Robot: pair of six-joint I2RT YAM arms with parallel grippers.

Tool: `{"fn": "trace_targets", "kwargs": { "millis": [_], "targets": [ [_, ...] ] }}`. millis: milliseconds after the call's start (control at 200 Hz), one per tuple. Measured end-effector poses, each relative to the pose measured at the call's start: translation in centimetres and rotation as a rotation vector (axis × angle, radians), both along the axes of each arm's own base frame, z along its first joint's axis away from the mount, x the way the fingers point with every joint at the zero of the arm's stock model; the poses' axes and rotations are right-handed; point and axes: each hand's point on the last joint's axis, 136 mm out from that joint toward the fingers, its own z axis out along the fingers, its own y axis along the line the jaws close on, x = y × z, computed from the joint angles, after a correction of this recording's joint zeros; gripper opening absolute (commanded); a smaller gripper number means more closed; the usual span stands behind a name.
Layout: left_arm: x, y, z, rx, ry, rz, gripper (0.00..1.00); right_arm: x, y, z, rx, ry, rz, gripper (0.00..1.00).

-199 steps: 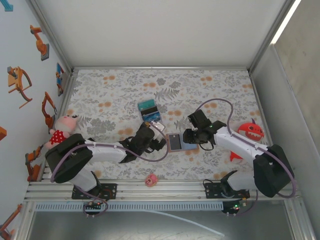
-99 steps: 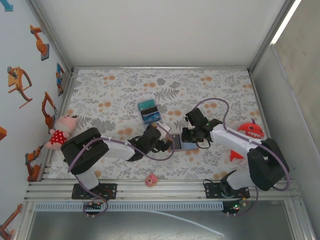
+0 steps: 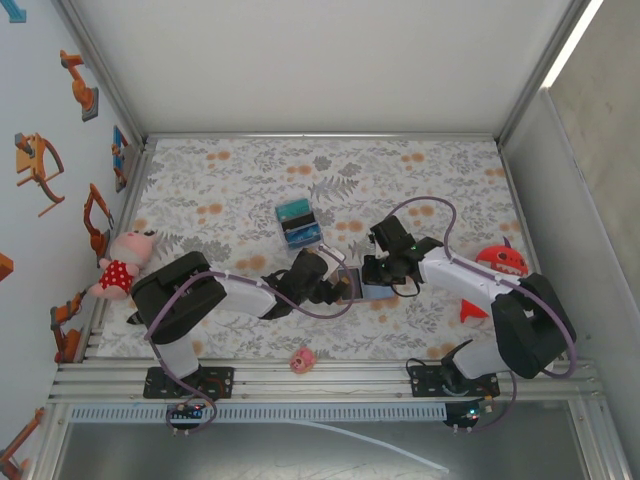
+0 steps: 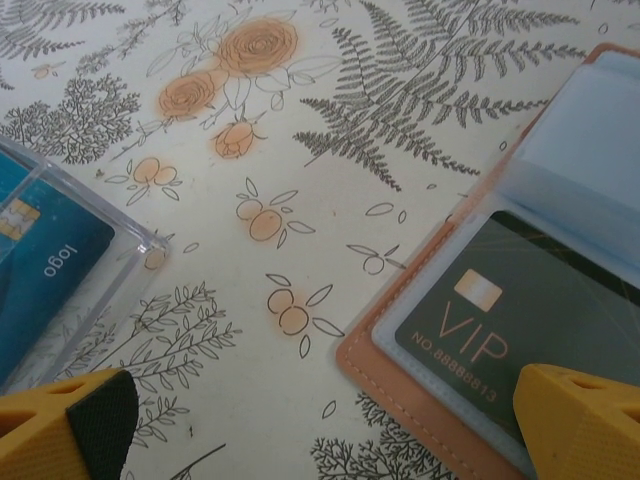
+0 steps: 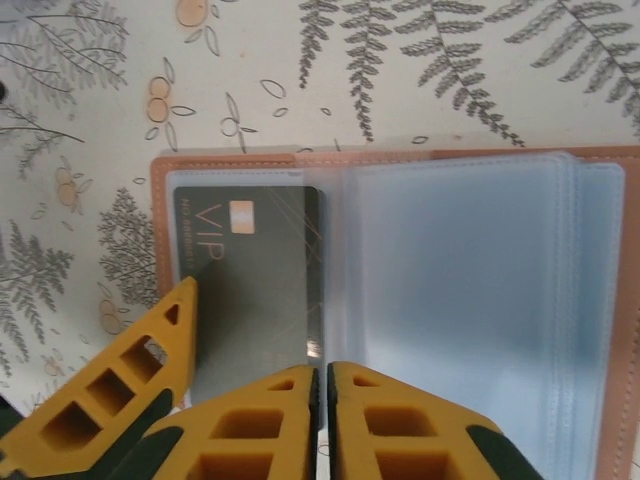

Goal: Take the credit cards out of the card holder

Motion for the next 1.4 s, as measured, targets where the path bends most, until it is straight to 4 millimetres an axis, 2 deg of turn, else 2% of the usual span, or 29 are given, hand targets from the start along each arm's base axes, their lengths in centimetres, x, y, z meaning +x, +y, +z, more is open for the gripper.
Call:
{"fn": "trace_targets", "kwargs": {
  "millis": [506,641,831,1082,1402],
  "targets": [
    [-0.1,0.4,-0.2,0.014,0.012,0.013,0.97,0.3,1.8,-1.1,0.073,0.038,0.013,0.16],
    [-0.1,0.7,-0.1,0.023,0.010,0.020,0.97,0.2,2.2,-1.9,0.092,0.060,0.013,0.16],
    [-0.2,1.0,0.1,0.034,0.015,0.021,0.97,-0.2,2.2,-3.2,0.091,0.093,0.011,0.16],
    [-0.1,1.1,1.4,0.019,-0.002,0.031,0.97,-0.2,2.2,-3.6,0.095,0.105,-0.001,0.17],
    [-0.2,1.4,0.6,0.045,0.011,0.032,0.97,-0.1,2.1,-3.4,0.098,0.100,-0.007,0.19]
  ]
}}
